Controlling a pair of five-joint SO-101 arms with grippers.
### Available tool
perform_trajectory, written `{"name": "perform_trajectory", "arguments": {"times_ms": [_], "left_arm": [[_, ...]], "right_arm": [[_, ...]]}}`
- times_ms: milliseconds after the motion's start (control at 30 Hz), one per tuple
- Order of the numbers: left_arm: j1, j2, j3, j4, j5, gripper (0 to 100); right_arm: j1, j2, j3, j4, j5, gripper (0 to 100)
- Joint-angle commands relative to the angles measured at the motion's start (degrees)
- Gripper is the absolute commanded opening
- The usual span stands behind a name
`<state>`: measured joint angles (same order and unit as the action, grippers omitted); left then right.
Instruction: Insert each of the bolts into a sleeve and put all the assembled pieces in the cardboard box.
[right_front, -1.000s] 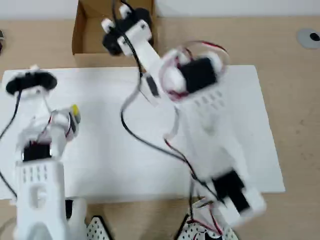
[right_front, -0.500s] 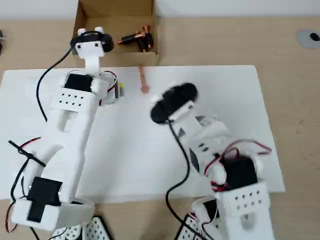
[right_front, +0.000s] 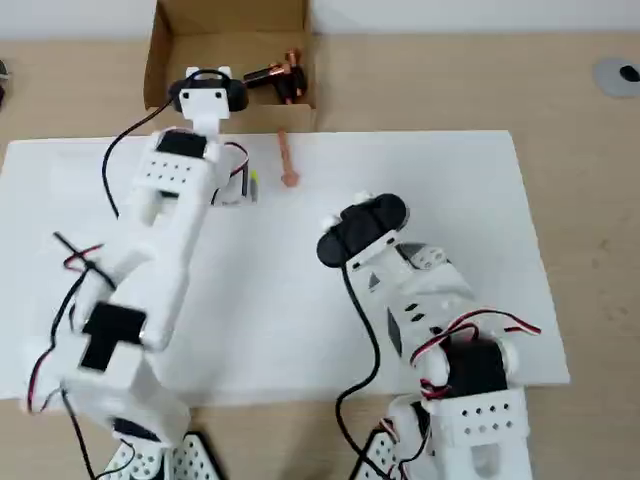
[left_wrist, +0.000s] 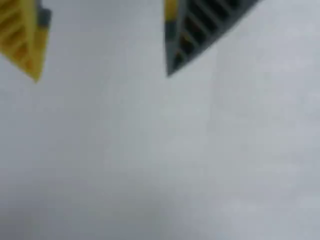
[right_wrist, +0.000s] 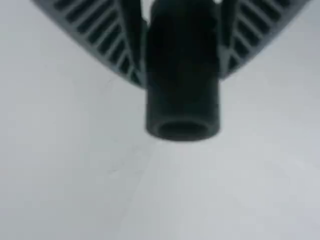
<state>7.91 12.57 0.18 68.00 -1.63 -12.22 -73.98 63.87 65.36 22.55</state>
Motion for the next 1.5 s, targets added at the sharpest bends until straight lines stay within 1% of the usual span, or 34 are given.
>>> {"name": "perform_trajectory", "arguments": {"times_ms": [0, 100, 200, 300, 367, 467, 567, 667, 767, 867, 1000, 1100, 1267, 1400, 1467], "left_arm": [[1.41, 6.64, -14.51, 4.92, -0.09, 18], [2.81, 12.7, -26.64, 10.55, 0.18, 18], [5.71, 16.66, -37.89, 16.26, 2.9, 18], [9.05, 19.38, -46.15, 18.9, 6.07, 18], [10.64, 21.05, -49.32, 19.43, 6.86, 18], [10.9, 24.66, -50.73, 18.99, 7.56, 18], [8.26, 28.44, -52.66, 18.2, 9.49, 18], [4.92, 31.87, -55.74, 17.67, 12.92, 18], [3.78, 34.51, -59.43, 17.76, 14.77, 18], [4.04, 36.18, -63.65, 17.76, 16.0, 18], [6.42, 38.37, -66.73, 17.76, 16.09, 18], [7.56, 40.22, -67.43, 17.67, 16.18, 18], [7.12, 44.26, -67.69, 15.56, 16.18, 18], [7.03, 46.29, -67.69, 14.15, 16.18, 14], [6.95, 46.99, -67.69, 13.54, 16.18, 14]], "right_arm": [[0.66, -0.92, 1.54, -1.41, 0.62, 1.1], [0.66, -0.92, 3.65, -3.16, 0.62, 1.1], [0.66, -0.92, 5.32, -5.19, 0.62, 1.1], [0.66, -0.92, 5.93, -6.33, 0.62, 1.1], [0.66, -0.92, 5.93, -6.42, 0.62, 1.1], [0.84, -0.92, 5.93, -6.33, 0.62, 1.1], [0.84, -1.01, 5.93, -6.07, 0.62, 1.1], [0.84, -1.01, 5.93, -6.15, 0.62, 1.1], [0.84, -1.01, 5.93, -6.33, 0.7, 1.1], [0.66, -1.01, 5.93, -6.42, 0.7, 1.1], [0.66, -1.01, 6.02, -6.24, 0.7, 1.1], [0.66, -1.01, 6.02, -6.15, 0.7, 1.1], [0.84, -1.01, 6.02, -6.07, 1.76, 1.1], [0.84, -1.01, 6.02, -6.07, 1.85, 1.1], [0.84, -1.01, 6.02, -6.07, 1.85, 1.1]]}}
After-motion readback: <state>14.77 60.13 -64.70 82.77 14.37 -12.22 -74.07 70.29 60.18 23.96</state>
